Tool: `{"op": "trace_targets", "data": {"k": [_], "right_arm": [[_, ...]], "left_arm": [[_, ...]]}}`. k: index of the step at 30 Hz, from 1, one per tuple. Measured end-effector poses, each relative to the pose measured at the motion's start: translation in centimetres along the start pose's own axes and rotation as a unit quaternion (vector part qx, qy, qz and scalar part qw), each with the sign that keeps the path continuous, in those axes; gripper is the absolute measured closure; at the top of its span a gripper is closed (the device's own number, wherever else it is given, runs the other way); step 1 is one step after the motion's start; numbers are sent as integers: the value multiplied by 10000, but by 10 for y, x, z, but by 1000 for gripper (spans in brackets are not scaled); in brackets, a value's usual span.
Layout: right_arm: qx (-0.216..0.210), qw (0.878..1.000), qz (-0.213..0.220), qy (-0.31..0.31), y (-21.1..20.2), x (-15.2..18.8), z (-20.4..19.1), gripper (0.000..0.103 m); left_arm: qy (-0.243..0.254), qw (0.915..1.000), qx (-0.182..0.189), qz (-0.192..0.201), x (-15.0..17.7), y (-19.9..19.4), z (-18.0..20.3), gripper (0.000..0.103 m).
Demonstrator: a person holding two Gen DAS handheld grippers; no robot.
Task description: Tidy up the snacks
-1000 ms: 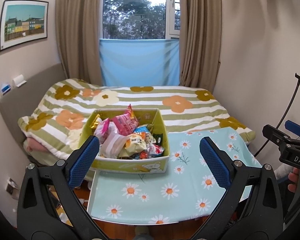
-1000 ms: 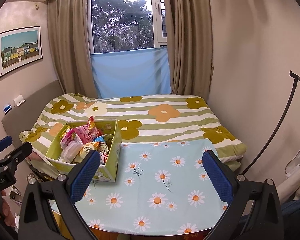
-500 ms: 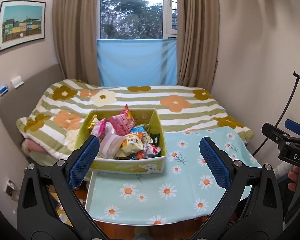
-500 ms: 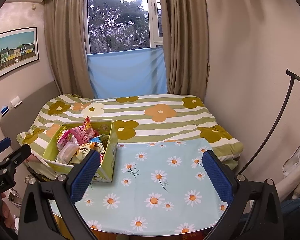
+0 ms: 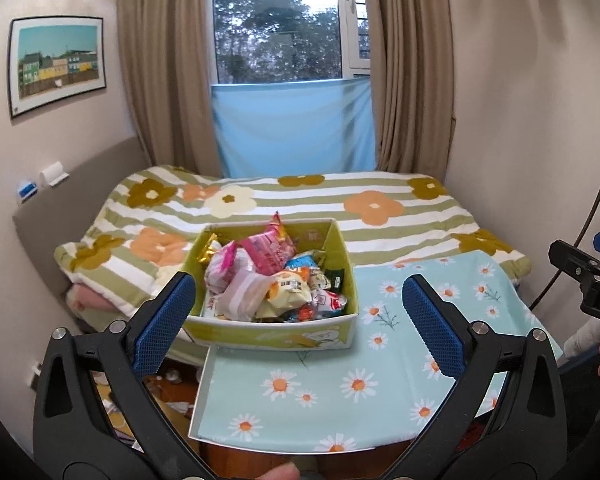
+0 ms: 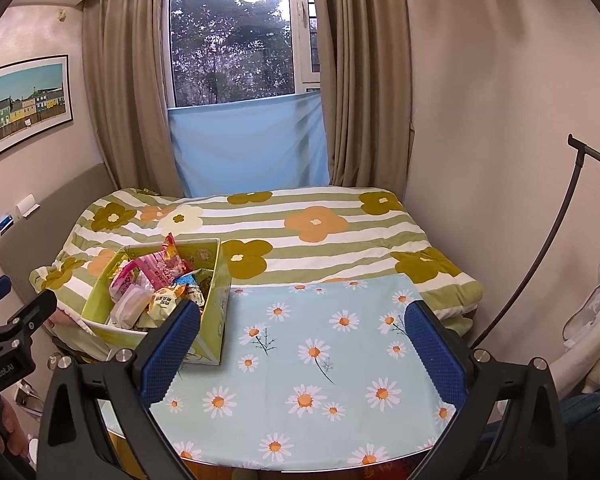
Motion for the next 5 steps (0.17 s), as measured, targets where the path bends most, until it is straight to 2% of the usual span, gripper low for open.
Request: {"op": "trace_targets", "data": {"k": [5], "right_arm": [[31,10000,-72,28,4,3,1,1]], "left_arm": [[-45,10000,37,-11,3,-1,-2,0]]}}
Point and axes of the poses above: each gripper's, at about its wrist camera, not at the fingertips, and y roughly the way its jaws point, z to its right, x to its underside, the point moved 3 cm from there along y, roughly the way its jaws point, and after that the axes turned 12 degrees about y, right-handed, at the moved point
